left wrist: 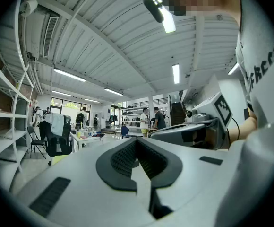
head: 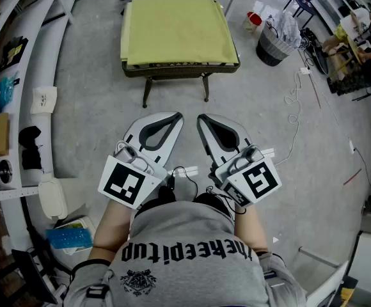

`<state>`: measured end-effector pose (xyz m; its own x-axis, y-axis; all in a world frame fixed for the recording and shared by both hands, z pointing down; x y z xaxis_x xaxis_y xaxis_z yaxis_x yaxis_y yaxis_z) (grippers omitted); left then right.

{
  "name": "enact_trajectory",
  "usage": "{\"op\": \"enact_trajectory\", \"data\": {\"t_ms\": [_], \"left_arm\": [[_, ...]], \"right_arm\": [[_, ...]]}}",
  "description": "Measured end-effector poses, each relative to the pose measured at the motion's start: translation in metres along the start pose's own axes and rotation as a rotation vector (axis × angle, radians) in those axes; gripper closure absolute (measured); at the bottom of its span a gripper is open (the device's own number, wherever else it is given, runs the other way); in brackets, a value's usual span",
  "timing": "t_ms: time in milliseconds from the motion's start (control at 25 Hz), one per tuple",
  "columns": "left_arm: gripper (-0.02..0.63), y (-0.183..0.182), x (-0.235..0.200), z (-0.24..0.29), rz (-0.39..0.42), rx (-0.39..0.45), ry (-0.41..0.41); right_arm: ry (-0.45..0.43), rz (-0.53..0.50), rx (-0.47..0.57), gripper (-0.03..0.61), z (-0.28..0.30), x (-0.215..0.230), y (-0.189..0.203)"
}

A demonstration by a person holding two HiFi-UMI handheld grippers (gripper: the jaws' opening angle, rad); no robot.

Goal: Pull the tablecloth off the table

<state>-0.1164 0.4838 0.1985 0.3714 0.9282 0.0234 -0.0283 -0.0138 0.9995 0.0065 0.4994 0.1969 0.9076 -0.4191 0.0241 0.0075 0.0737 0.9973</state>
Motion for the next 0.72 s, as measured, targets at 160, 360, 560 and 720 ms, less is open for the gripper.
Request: {"op": "enact_trajectory", "data": {"t_ms": [160,360,560,720], "left_arm": [[0.598,0.002,-0.003,-0.005,0.0,0.002,0.007],[0.598,0.004,-0.005,-0.012,-0.001,0.006,0.019],[0.6,0.005,-0.006,-0.01,0.003,0.011,0.034],[0.598,0.005,-0.006,-0.006,-0.002,0.003,0.031]], "right_arm": [[0.009,0.002,0.003,0.569,0.002,-0.005,0.002],[0.023,-0.004,0.002,0.568,0.001,-0.014,0.005],[0.04,-0.001,-0.005,0.568,-0.002,-0.014,0.008],[0.042,0.013,-0.007,0.568,0.0,-0.008,0.009]]}}
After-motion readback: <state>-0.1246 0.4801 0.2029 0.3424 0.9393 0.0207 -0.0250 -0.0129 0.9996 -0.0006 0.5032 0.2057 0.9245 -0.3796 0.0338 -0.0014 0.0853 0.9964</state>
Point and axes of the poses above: the fingertips, and each gripper's own axes: z forward along the fingers, x to its right, y out of its underside, the point moved 6 cm from there along -z, backward along the fingers, and after that the axes turned 14 degrees about y, right-handed, at the moved point
